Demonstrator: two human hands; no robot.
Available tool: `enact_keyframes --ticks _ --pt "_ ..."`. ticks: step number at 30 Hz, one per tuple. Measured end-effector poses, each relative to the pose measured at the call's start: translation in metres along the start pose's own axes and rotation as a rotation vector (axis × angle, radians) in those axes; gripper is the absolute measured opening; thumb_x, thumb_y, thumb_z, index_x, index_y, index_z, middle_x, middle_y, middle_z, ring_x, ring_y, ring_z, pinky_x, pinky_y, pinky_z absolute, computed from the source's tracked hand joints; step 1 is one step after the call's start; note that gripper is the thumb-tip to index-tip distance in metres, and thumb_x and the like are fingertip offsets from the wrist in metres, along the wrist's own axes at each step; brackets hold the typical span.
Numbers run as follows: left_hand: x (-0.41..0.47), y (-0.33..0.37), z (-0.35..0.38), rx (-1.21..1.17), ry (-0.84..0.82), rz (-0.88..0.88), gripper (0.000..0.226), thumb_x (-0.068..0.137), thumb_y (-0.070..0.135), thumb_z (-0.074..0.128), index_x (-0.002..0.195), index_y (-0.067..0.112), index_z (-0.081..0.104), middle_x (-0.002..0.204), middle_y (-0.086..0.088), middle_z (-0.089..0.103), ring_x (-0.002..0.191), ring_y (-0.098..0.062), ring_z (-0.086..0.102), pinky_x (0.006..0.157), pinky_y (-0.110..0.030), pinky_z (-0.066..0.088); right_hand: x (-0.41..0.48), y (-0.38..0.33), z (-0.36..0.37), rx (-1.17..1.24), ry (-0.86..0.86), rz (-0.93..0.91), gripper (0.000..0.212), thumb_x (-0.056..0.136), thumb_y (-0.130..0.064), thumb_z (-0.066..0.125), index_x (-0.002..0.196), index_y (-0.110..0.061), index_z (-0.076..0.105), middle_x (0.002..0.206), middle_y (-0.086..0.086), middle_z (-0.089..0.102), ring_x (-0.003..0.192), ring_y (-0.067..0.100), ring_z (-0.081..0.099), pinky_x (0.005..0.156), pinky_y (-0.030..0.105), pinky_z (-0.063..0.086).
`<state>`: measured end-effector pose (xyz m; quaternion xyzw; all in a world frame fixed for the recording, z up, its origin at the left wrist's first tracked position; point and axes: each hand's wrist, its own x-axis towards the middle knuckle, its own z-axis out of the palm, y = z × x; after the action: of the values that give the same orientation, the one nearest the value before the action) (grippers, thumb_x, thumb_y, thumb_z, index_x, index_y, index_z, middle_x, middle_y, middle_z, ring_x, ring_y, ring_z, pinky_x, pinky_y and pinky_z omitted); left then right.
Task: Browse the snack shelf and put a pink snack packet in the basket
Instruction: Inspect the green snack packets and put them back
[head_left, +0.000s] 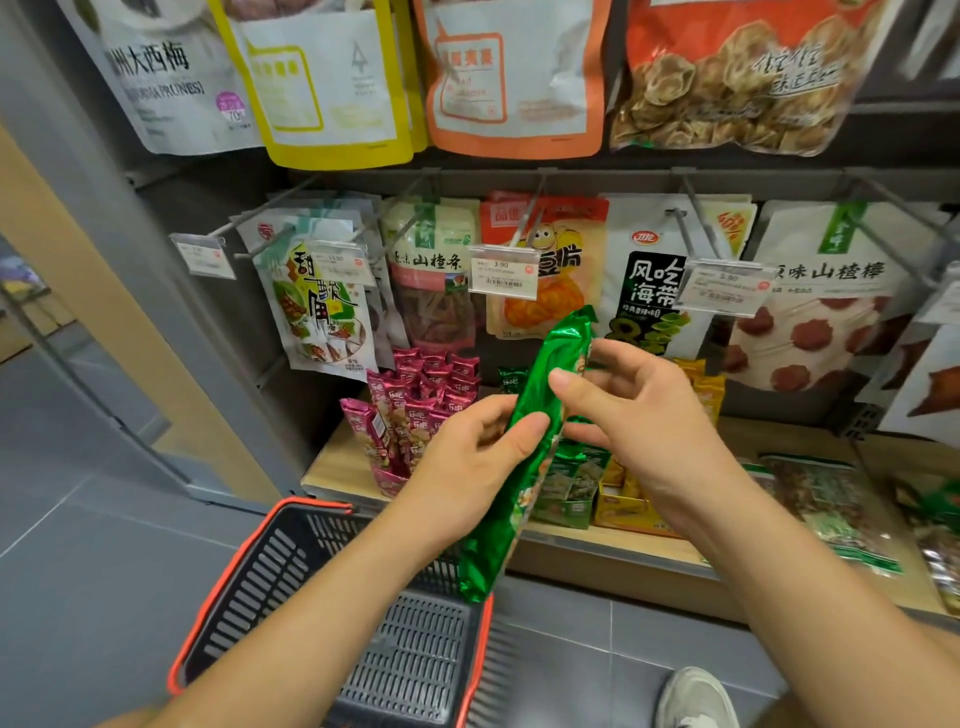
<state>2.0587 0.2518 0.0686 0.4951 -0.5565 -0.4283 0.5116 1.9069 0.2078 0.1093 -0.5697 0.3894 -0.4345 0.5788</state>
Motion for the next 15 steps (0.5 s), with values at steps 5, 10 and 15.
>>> enact_keyframes --ticks 5,10,15 --pt "0.001 0.0 -0.008 0.041 -0.115 -0.065 0.017 0.085 0.036 0.065 0.099 0.026 0.068 0.09 0.005 0.071 0.083 -0.006 0.063 0.076 -0.022 0.051 0.004 -0.004 -0.003 0.097 0.143 -0.026 0.033 0.089 -0.01 0.066 0.122 -0.009 0.06 0.089 0.009 0.074 0.071 0.008 0.071 0.064 0.026 0.059" --pt "-0.005 -0.003 -0.02 0.243 -0.248 -0.174 0.03 0.087 0.042 0.058 0.096 0.013 0.064 0.078 0.004 0.057 0.073 -0.008 0.051 0.069 -0.028 0.04 0.009 -0.004 -0.017 0.161 0.26 -0.05 0.045 0.091 -0.013 0.065 0.134 -0.012 0.052 0.074 -0.007 0.073 0.067 0.0 0.067 0.065 0.024 0.058" --pt "-0.004 0.007 -0.05 0.305 -0.254 -0.192 0.017 0.091 0.023 0.063 0.107 0.022 0.067 0.097 0.006 0.071 0.089 -0.005 0.064 0.081 -0.022 0.049 0.008 0.0 -0.019 0.11 0.201 -0.01 0.056 0.089 -0.014 0.067 0.134 -0.033 0.039 0.092 0.006 0.073 0.081 0.011 0.072 0.066 0.029 0.06"
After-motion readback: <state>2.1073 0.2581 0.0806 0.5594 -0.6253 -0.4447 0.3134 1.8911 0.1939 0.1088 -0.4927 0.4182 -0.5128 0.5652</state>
